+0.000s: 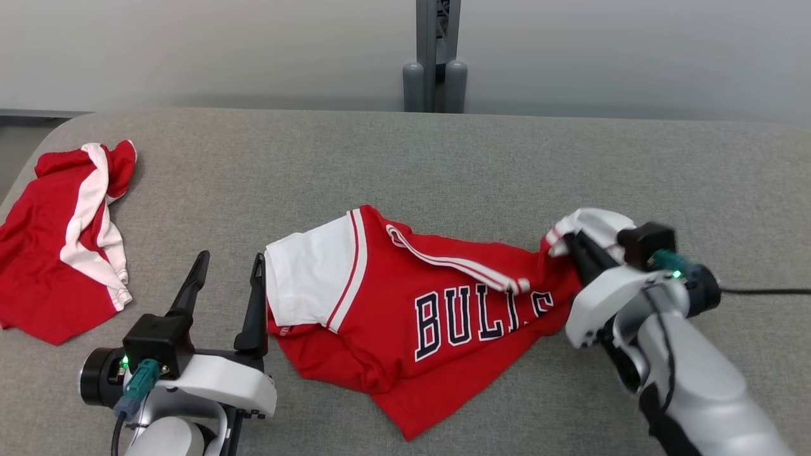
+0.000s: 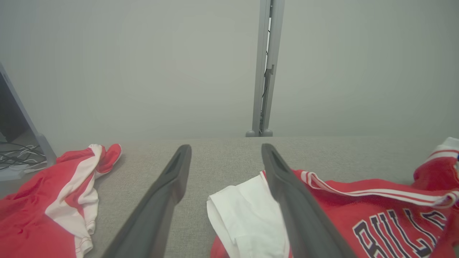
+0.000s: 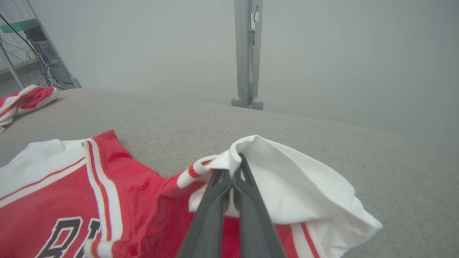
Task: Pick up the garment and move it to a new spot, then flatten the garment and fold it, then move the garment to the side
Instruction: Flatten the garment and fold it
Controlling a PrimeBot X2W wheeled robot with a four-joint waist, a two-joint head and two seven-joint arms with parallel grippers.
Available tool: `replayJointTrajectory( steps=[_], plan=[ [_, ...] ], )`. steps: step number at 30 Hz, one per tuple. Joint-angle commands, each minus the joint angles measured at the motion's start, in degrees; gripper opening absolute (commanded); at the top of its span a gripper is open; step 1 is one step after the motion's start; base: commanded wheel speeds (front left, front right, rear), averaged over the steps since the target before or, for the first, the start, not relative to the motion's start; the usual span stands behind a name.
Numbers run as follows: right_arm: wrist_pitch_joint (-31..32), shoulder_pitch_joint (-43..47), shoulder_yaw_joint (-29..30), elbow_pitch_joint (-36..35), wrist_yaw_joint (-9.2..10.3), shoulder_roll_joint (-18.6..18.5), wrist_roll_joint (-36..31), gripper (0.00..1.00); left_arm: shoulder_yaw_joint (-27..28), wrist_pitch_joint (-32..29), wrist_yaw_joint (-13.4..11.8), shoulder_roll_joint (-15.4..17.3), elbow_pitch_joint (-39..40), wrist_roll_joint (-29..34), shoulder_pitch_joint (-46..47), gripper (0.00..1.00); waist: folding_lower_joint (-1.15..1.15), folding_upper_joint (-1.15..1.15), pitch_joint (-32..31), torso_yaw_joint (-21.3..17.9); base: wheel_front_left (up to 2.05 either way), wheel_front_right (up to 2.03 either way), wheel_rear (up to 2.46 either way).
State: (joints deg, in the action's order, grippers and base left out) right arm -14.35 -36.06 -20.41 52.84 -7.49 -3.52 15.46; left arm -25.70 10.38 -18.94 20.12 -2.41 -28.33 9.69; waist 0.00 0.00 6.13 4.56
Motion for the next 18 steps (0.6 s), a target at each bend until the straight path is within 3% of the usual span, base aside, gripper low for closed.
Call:
replayJointTrajectory(
  steps=[1,10,12,13,18],
  plan=[
    [-0.5,-1.1,0.8,-0.1,-0.01,-0.5,1.7,0.0,0.0,0.4,0.3,0.0,-0.1,-0.2,1.0,1.0,0.0,0.0,0.3,0.1,0.0,0.0,0.0],
    [-0.3,-8.2,7.7,5.7,-0.01,-5.7,12.2,0.0,-1.7,0.9,1.8,-1.4,-1.6,0.2,3.8,1.0,0.0,0.0,2.1,3.1,0.0,0.0,0.0],
    [-0.4,-9.1,8.3,8.0,-0.01,-6.7,13.2,0.43,-1.7,1.2,2.1,-1.6,-2.0,0.2,4.1,1.0,0.0,0.0,2.4,3.7,0.0,0.0,0.0],
    [-0.4,-9.5,8.9,8.9,-0.01,-7.0,13.8,1.0,-1.9,1.2,2.2,-1.7,-2.2,0.1,4.2,1.0,0.0,0.0,2.5,4.0,0.0,0.0,0.0],
    [-1.0,-9.2,11.1,11.2,-0.01,-7.9,15.5,1.0,-1.8,1.7,2.4,-1.8,-2.9,-0.2,4.5,1.0,0.0,0.0,2.6,4.4,0.0,0.0,0.0]
  ],
)
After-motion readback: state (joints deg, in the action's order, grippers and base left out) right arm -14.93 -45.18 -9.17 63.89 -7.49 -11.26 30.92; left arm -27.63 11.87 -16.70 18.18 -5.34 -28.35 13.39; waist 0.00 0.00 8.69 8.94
